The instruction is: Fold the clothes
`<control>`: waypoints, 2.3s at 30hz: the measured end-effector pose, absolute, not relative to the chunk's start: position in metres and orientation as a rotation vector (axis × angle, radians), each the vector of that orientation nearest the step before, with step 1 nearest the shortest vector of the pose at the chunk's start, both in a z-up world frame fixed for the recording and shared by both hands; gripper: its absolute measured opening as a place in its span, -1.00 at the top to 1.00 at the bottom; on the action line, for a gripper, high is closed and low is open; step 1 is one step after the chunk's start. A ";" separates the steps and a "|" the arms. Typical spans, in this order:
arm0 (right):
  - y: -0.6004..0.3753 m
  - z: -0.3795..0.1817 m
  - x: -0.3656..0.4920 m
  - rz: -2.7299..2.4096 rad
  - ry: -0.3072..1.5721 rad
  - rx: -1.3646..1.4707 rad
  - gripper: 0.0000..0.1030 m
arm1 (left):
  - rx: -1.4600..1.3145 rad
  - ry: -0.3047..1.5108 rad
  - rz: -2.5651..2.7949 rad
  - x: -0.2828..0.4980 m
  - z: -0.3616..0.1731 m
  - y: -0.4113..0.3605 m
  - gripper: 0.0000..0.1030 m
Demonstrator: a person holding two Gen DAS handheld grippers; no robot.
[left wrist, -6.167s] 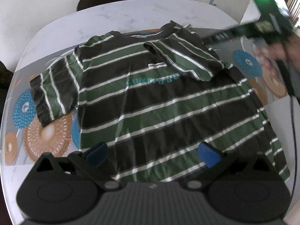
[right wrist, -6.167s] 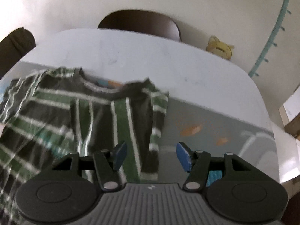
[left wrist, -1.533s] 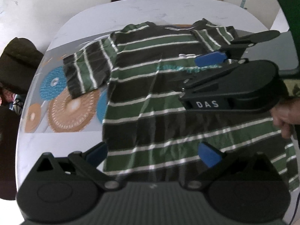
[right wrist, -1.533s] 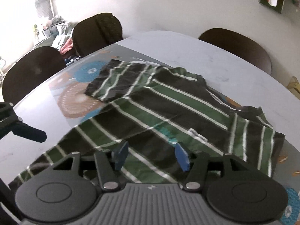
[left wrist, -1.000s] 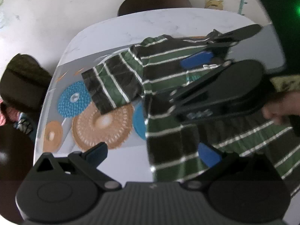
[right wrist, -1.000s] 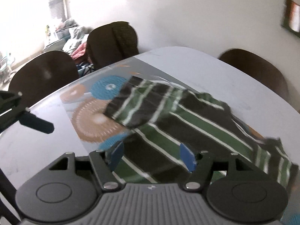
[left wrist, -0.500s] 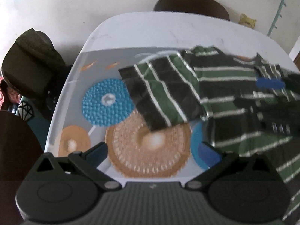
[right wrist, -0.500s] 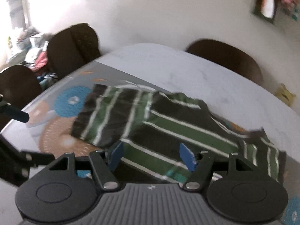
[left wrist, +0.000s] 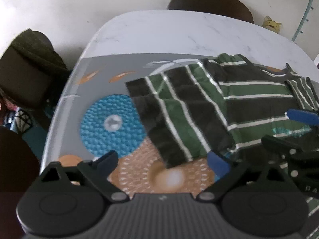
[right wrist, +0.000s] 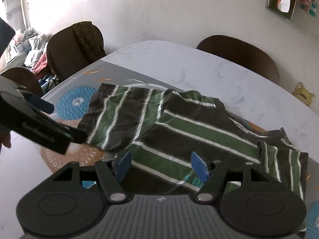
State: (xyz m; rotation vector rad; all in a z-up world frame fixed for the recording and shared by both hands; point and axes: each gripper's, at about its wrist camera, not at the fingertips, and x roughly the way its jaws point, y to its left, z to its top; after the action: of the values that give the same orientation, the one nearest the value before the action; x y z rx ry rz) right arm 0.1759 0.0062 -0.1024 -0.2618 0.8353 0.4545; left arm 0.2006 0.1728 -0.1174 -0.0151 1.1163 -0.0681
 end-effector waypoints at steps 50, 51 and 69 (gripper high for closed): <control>0.124 -0.146 0.224 0.698 0.879 -0.325 0.82 | 0.270 1.129 -0.400 0.127 -0.121 0.187 -1.00; 0.125 -0.145 0.224 0.694 0.879 -0.326 0.83 | 0.274 1.130 -0.400 0.127 -0.122 0.185 -1.00; 0.053 -0.096 0.231 0.510 0.777 0.107 0.84 | 0.334 1.114 -0.466 0.129 -0.114 0.135 -1.00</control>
State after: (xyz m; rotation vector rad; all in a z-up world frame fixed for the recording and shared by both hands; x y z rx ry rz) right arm 0.2312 0.0527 -0.0961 0.1074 0.7769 0.5103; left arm 0.1292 0.1349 -0.1136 0.3342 1.1141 -0.4664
